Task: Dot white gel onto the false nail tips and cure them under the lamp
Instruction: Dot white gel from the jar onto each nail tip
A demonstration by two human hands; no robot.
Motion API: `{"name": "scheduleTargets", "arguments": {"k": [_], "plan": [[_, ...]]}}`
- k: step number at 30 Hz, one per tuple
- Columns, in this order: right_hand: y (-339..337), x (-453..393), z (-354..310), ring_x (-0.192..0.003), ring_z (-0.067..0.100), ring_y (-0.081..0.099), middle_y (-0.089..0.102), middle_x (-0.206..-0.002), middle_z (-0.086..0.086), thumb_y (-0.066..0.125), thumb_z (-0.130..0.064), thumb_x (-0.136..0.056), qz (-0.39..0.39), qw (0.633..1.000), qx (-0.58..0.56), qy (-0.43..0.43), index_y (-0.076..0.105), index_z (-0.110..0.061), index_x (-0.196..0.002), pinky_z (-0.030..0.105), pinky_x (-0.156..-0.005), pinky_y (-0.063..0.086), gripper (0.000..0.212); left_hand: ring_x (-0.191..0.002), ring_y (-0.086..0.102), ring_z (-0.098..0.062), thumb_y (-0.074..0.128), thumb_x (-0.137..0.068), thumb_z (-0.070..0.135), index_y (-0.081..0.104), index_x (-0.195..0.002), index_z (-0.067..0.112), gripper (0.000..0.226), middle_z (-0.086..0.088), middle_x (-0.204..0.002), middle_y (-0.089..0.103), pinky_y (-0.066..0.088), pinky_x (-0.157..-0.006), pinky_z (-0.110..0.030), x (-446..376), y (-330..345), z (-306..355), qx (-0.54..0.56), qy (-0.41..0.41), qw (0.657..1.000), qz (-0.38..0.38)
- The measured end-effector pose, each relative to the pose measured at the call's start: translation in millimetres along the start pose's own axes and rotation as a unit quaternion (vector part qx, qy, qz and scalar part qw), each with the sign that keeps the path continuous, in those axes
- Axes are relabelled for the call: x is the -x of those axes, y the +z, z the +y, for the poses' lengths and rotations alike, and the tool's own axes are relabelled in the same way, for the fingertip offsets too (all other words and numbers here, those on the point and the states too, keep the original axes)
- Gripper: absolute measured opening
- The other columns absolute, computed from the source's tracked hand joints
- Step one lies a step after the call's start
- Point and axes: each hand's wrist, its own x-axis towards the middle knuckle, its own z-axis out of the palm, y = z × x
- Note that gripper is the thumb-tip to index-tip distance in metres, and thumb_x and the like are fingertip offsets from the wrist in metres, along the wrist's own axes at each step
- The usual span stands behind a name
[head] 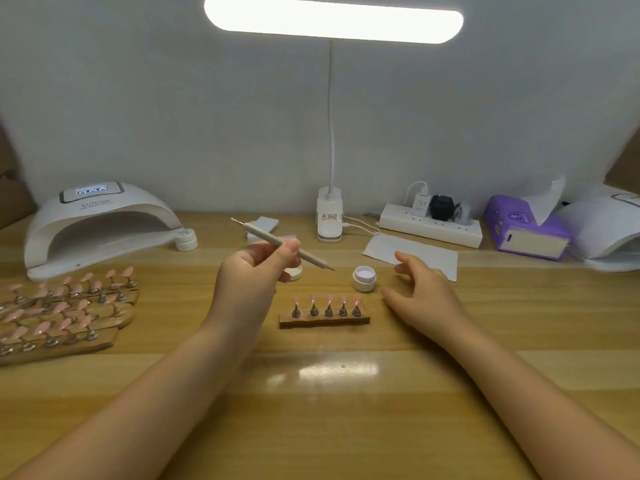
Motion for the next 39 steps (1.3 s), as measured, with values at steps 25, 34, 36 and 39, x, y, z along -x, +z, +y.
{"name": "scheduleTargets", "arguments": {"k": [25,34,36,39], "plan": [[18,-12,-11,-0.129,0.018,0.042,0.063,-0.121,-0.017,0.073,-0.052,-0.075,-0.006,1.000,0.005,-0.008,0.018,-0.025,-0.151,0.043,-0.107,0.032,0.097,-0.065,0.059,-0.001,0.067,-0.088,0.029,0.071,-0.084,0.021,0.010,0.011,-0.064,0.065,0.045,-0.062,-0.017,-6,2,-30,0.053,-0.008,0.996,0.072],[10,-3,-12,-0.100,0.010,0.057,0.060,-0.099,-0.016,0.075,-0.042,-0.078,0.046,0.995,-0.087,0.009,0.033,-0.021,-0.144,0.037,-0.092,0.049,0.080,-0.068,0.062,0.006,0.064,-0.091,0.029,0.068,-0.089,0.021,0.009,0.018,-0.066,0.067,0.046,-0.067,-0.018,3,4,-30,0.023,0.030,0.997,0.073],[3,2,-11,-0.089,0.007,0.060,0.057,-0.096,-0.015,0.075,-0.038,-0.079,0.082,0.989,-0.121,0.017,0.035,-0.022,-0.141,0.034,-0.083,0.053,0.075,-0.073,0.063,0.010,0.061,-0.093,0.028,0.066,-0.091,0.023,0.007,0.023,-0.071,0.068,0.047,-0.071,-0.022,7,5,-31,0.022,0.032,0.995,0.091],[-4,12,-13,-0.077,0.009,0.065,0.056,-0.096,-0.013,0.075,-0.035,-0.080,0.100,0.984,-0.146,0.026,0.034,-0.026,-0.138,0.035,-0.072,0.058,0.071,-0.066,0.058,0.016,0.057,-0.095,0.032,0.062,-0.092,0.028,0.007,0.030,-0.071,0.065,0.046,-0.066,-0.025,10,8,-29,0.017,0.021,0.994,0.107]]}}
